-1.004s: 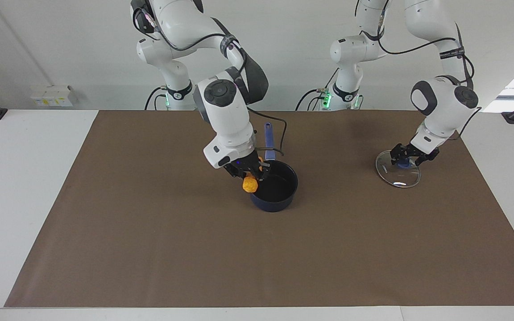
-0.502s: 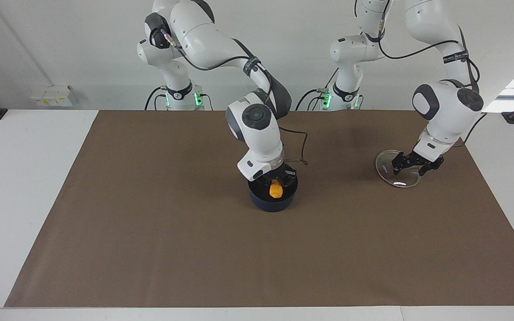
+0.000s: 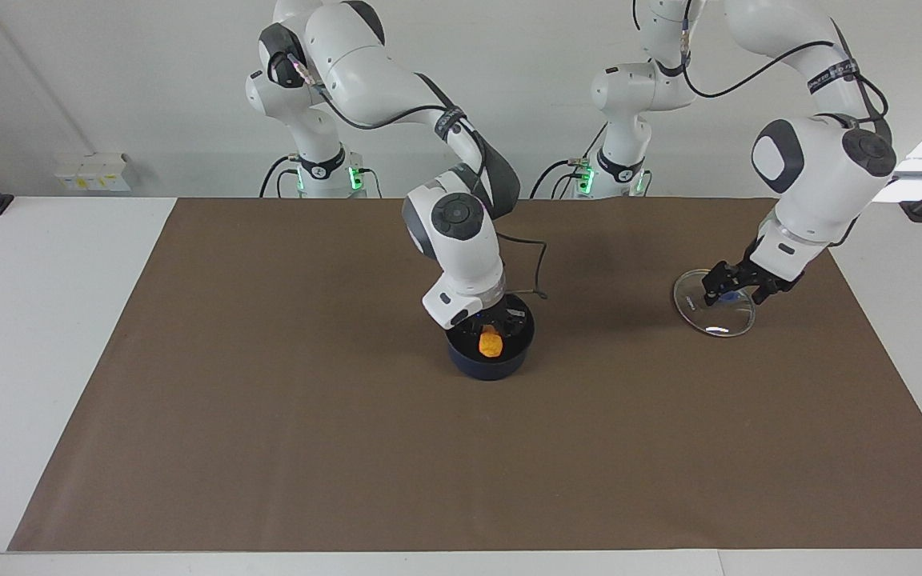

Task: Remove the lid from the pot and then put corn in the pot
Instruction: 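Carry the corn over the pot with the right gripper while the left gripper releases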

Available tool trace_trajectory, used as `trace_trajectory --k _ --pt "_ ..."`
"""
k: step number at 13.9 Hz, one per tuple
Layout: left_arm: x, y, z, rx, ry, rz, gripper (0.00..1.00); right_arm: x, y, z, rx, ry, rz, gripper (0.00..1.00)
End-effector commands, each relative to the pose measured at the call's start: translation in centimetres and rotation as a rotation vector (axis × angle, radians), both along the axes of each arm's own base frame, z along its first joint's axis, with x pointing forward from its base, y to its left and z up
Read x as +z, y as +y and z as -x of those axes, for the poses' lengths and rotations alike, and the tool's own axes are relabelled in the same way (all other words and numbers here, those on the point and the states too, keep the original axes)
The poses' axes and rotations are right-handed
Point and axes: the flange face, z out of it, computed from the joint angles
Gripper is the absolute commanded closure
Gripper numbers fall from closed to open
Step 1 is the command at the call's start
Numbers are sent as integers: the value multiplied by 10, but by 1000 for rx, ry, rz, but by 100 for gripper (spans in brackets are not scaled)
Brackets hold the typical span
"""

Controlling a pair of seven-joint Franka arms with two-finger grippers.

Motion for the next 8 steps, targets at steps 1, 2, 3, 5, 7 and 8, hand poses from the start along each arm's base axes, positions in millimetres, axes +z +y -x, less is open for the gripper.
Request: trace_trajectory --k 1,2,3,5,7,8 --pt "19 -1 -9 13 14 -13 0 -17 -5 7 21 23 5 58" --pt "23 0 -9 20 16 -13 0 -19 -5 9 22 29 8 52" --pt "33 0 -9 19 19 -14 0 -19 -5 10 22 30 8 49" --pt "57 0 -11 15 27 -29 0 -15 -6 8 21 24 9 29" --pt "74 1 -11 6 26 -62 0 -11 -13 3 14 23 10 0" --pt "83 2 -10 5 30 -69 0 -2 -13 1 9 12 4 0"
